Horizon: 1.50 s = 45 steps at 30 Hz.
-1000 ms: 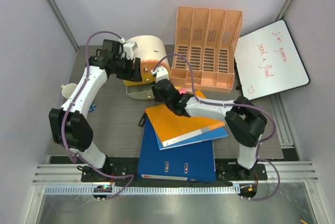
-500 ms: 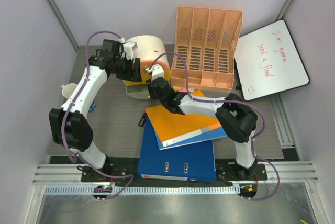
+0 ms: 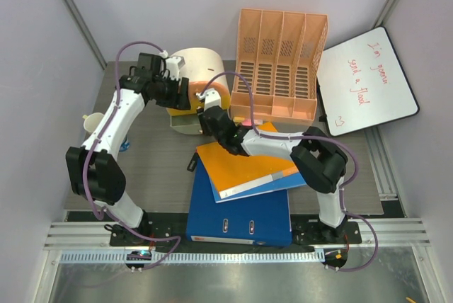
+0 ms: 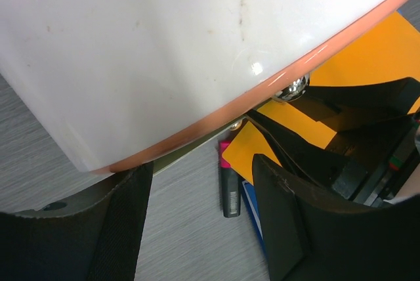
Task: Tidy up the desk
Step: Pick up the stationery from the center of the board.
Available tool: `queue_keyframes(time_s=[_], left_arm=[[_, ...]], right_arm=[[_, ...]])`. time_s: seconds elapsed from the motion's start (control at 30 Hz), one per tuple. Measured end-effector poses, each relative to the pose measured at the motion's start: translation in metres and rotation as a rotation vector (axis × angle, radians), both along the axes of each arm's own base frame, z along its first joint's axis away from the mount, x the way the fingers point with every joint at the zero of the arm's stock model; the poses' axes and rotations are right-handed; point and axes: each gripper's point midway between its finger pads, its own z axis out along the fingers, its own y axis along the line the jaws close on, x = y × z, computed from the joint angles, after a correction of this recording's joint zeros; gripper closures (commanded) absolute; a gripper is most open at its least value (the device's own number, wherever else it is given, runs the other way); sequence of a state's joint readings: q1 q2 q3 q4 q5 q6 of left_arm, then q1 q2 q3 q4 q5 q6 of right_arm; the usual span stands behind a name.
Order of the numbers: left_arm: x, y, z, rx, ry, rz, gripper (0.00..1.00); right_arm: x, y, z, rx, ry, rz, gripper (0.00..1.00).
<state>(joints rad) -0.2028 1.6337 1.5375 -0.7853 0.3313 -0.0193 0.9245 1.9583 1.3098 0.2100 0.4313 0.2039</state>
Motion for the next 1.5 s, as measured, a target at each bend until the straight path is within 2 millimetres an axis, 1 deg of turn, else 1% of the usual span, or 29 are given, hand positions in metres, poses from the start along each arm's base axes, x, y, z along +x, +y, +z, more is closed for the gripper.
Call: queue_keyframes(time_s=[0.13,0.3,0.37,0.47,0.53,0.63,0.73,0.87,0.97,1.07,1.2,1.3,1.37,1.5], left_arm=[[0.005,0.002,0.005,-0.001,-0.013,0.008,0.38],[0.016,0.004,0.011,-0.003,-0.036,0.019,0.37],[0.019,0.004,0.011,-0.004,-0.040,0.022,0.37],[0.019,0.004,0.010,-0.003,-0.037,0.023,0.37],[0.019,0.004,0.010,-0.003,-0.036,0.023,0.38],[0.019,0.004,0.010,-0.003,-0.036,0.023,0.38],[0.019,0.004,0.010,-0.003,-0.036,0.022,0.38],[0.019,0.004,0.010,-0.002,-0.036,0.023,0.38],[0.020,0.006,0.010,-0.003,-0.035,0.028,0.38],[0.021,0.010,0.010,-0.007,-0.033,0.040,0.38],[0.023,0.017,0.010,-0.013,-0.031,0.054,0.38],[0.023,0.020,0.011,-0.017,-0.032,0.061,0.37],[0.023,0.023,0.014,-0.022,-0.039,0.065,0.37],[0.019,0.033,0.034,-0.043,-0.079,0.082,0.37]], right_arm=[[-0.007,0.001,0.001,0.009,0.005,0.009,0.59],[-0.016,0.004,0.002,0.009,0.004,0.024,0.59],[-0.021,0.005,-0.001,0.001,0.015,0.033,0.59],[-0.029,0.003,-0.011,-0.031,0.041,0.045,0.59],[-0.032,0.003,-0.013,-0.042,0.048,0.050,0.59],[-0.034,0.002,-0.016,-0.053,0.056,0.051,0.59],[-0.037,0.003,-0.017,-0.062,0.059,0.057,0.56],[-0.043,0.006,-0.014,-0.107,0.062,0.086,0.56],[-0.057,0.021,0.001,-0.128,0.077,0.132,0.56],[-0.078,0.042,0.018,-0.101,0.099,0.198,0.56],[-0.108,0.064,0.029,-0.028,0.188,0.273,0.56],[-0.125,0.070,0.026,0.006,0.268,0.299,0.56],[-0.136,0.072,0.020,0.026,0.335,0.306,0.57],[-0.151,0.074,-0.002,0.030,0.465,0.297,0.57]])
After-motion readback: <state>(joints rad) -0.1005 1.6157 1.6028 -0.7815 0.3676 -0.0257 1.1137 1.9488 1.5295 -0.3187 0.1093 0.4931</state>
